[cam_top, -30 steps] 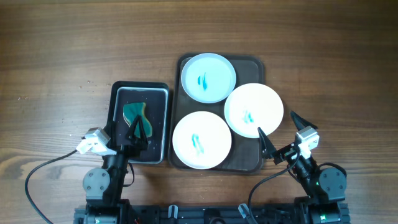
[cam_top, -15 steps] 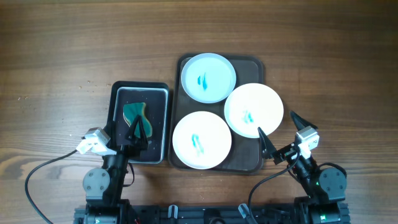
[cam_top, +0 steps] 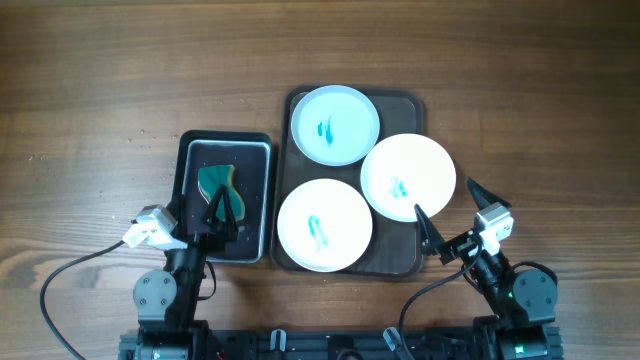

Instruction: Clean dirty plates on tray and stack at the side

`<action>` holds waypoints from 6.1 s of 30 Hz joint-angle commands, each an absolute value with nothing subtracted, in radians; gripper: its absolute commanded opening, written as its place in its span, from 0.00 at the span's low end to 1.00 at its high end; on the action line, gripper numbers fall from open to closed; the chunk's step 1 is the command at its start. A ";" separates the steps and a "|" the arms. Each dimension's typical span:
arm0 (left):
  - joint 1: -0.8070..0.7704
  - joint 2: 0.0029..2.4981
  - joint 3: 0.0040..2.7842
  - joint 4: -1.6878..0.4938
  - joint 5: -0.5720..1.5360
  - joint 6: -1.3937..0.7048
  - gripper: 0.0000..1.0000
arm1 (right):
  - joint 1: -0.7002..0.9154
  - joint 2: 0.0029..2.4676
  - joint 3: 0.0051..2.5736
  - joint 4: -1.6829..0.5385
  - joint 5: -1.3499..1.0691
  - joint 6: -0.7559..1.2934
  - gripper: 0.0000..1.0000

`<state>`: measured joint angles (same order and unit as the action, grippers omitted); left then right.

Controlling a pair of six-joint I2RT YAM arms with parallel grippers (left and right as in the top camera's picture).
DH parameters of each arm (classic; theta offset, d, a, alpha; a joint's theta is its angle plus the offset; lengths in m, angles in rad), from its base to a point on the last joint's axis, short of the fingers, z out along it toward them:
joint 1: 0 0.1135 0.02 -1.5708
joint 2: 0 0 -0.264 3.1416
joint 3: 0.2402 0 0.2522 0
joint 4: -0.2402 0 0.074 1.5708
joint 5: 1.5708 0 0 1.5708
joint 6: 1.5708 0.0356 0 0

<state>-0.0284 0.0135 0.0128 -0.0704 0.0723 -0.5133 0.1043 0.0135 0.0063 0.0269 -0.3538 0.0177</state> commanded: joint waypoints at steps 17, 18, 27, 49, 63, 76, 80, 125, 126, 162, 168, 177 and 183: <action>-0.035 0.009 0.006 -0.065 0.051 -0.498 1.00 | 0.105 0.007 0.005 0.030 -0.343 0.028 1.00; -0.035 0.009 0.006 -0.066 0.051 -0.498 1.00 | 0.105 0.007 0.005 0.030 -0.343 0.028 1.00; -0.035 0.009 0.006 -0.071 0.052 -0.498 1.00 | 0.105 0.007 0.005 0.031 -0.342 0.028 1.00; -0.035 0.518 0.495 -0.336 0.267 -0.500 1.00 | 0.105 0.611 0.859 -0.529 -0.459 -0.056 1.00; -0.035 1.114 1.134 -0.945 0.159 -0.347 1.00 | 0.159 1.330 1.394 -1.124 -0.554 0.183 0.82; -0.036 1.480 0.981 -0.915 0.092 -0.390 0.52 | 0.530 1.371 0.960 -0.878 -0.292 0.496 0.68; -0.036 1.666 0.979 -0.858 0.096 -0.401 0.43 | 0.530 1.371 0.960 -0.873 -0.291 0.497 0.69; -0.038 1.672 1.092 -0.928 0.022 -0.348 0.34 | 0.530 1.371 0.960 -0.866 -0.289 0.500 0.75; -0.038 1.672 1.063 -0.899 0.022 -0.348 0.35 | 0.530 1.371 0.960 -0.872 -0.284 0.500 0.77; -0.101 1.683 0.883 -0.706 0.093 -0.356 0.04 | 0.530 1.372 0.860 -0.852 -0.291 0.511 0.79; -0.101 1.662 0.958 -0.825 0.093 -0.355 0.04 | 0.530 1.375 0.788 -0.767 -0.337 0.457 0.68; -0.101 1.508 1.105 -0.976 0.094 -0.347 0.04 | 0.530 1.562 0.788 -0.673 -0.382 0.445 0.29; -0.101 1.448 1.105 -1.024 0.096 -0.344 0.04 | 0.530 1.661 0.788 -0.553 -0.259 0.579 0.04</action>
<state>-0.0937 1.4883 1.0878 -1.0180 0.0776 -0.3557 0.5285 1.6268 0.7929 -0.5743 -0.3550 0.4816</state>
